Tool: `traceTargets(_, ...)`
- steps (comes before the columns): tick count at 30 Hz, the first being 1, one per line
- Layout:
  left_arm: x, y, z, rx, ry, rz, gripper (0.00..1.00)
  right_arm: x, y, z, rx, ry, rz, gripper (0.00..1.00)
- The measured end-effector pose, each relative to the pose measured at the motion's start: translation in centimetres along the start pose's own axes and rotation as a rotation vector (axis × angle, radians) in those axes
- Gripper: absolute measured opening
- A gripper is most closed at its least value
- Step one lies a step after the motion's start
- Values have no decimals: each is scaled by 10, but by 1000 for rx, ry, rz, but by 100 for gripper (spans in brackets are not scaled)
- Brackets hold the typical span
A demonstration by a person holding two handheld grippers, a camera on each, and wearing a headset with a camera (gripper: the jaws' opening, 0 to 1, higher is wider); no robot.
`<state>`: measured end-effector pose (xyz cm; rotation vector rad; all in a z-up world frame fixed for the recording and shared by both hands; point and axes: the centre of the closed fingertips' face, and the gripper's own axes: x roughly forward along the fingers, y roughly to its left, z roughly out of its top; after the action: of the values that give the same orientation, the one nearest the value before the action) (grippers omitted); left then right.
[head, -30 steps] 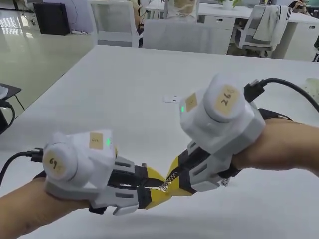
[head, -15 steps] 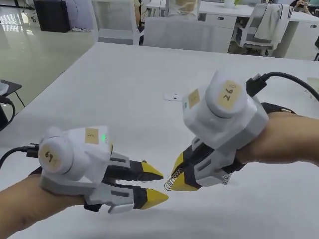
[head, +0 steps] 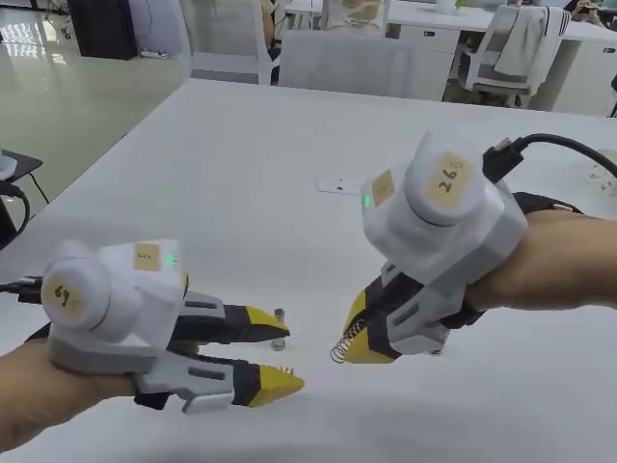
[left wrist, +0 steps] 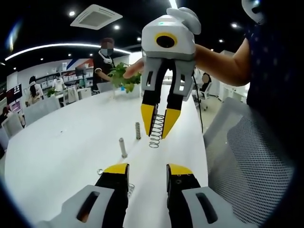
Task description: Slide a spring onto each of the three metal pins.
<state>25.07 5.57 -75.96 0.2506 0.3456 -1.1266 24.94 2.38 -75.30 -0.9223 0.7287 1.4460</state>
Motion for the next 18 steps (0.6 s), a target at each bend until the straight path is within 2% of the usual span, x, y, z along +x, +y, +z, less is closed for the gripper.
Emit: traceTargets(18, -23, 13, -21, -89, -7, 89, 34, -6, -6, -8, 4, 20, -14, 9)
